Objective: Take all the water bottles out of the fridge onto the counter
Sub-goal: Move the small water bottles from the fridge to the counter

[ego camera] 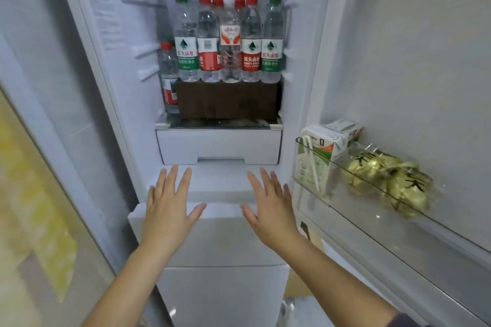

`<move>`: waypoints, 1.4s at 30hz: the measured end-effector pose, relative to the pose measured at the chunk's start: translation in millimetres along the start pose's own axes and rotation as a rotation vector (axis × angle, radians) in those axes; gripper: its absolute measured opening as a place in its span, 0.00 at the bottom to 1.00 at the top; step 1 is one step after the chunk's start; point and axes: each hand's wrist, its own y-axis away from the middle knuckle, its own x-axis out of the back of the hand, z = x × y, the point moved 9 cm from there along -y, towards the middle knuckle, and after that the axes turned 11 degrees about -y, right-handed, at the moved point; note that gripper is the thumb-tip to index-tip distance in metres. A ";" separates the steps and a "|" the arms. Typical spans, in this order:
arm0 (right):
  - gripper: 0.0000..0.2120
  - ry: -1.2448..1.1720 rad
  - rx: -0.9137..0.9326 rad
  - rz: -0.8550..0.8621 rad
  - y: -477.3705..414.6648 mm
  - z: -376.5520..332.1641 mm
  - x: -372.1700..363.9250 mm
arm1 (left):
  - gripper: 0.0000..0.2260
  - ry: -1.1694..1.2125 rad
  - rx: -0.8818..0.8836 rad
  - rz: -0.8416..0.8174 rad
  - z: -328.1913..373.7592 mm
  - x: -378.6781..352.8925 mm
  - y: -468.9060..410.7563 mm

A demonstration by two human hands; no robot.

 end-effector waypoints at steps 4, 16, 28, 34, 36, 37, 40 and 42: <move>0.31 -0.007 -0.020 0.017 -47.0 -9.3 -14.2 | 0.36 -0.094 -0.045 0.001 -29.6 -4.5 -50.9; 0.32 0.156 -0.084 0.221 -265.3 -41.3 46.1 | 0.33 -0.257 -0.207 0.125 -77.2 14.7 -250.3; 0.45 0.341 -0.167 0.106 -302.0 -18.0 53.9 | 0.32 -0.135 -0.028 0.044 -83.4 33.2 -345.3; 0.42 0.348 -0.141 0.076 -301.4 -13.7 57.6 | 0.32 0.017 0.056 0.126 -72.3 67.9 -409.0; 0.42 0.354 -0.144 0.058 -303.4 -12.0 57.7 | 0.30 -0.003 0.051 0.089 -69.7 72.2 -424.4; 0.42 0.356 -0.141 0.054 -304.2 -10.6 57.9 | 0.28 -0.031 0.042 0.057 -69.2 71.1 -430.8; 0.43 0.355 -0.136 0.050 -304.5 -8.6 59.8 | 0.22 -0.137 0.022 0.006 -69.3 68.3 -436.8; 0.43 0.353 -0.137 0.046 -303.9 -9.4 59.9 | 0.18 -0.191 0.013 0.068 -70.1 70.8 -434.3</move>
